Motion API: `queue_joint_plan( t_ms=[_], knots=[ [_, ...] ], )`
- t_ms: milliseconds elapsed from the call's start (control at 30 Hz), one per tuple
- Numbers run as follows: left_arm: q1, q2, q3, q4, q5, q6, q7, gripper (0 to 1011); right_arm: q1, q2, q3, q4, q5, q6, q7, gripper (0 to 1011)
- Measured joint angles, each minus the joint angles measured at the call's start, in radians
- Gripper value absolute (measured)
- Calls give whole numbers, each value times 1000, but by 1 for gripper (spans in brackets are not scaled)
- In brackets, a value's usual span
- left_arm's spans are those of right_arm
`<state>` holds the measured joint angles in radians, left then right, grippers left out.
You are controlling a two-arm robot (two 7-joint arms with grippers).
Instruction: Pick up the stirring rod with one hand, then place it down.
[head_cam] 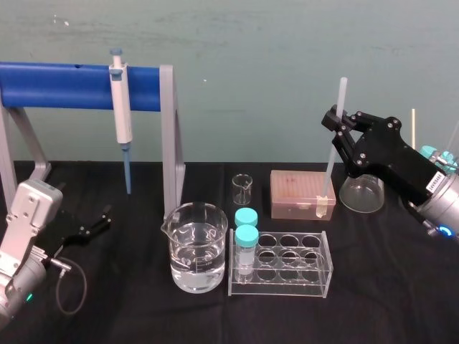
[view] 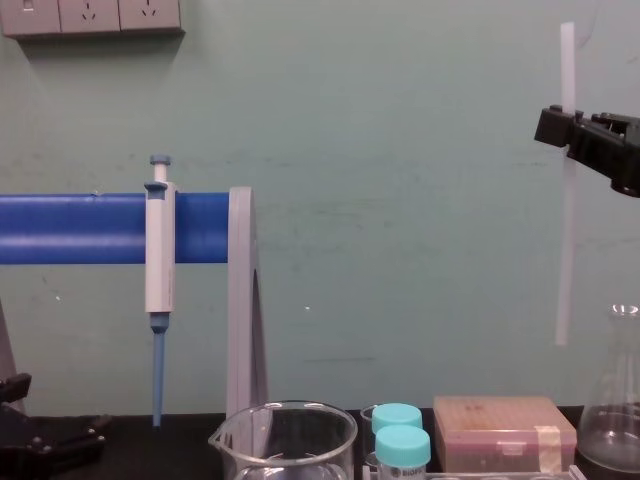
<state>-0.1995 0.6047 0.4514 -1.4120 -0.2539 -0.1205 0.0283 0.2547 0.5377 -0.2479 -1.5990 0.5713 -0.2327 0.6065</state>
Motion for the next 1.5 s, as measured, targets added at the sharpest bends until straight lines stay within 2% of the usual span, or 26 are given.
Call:
queue_joint_plan(
  t_ms=[1500],
  knots=[
    [0, 0, 0, 0, 0, 0, 0, 1000, -1, -8, -3, 11, -5, 14, -10, 70]
  ],
)
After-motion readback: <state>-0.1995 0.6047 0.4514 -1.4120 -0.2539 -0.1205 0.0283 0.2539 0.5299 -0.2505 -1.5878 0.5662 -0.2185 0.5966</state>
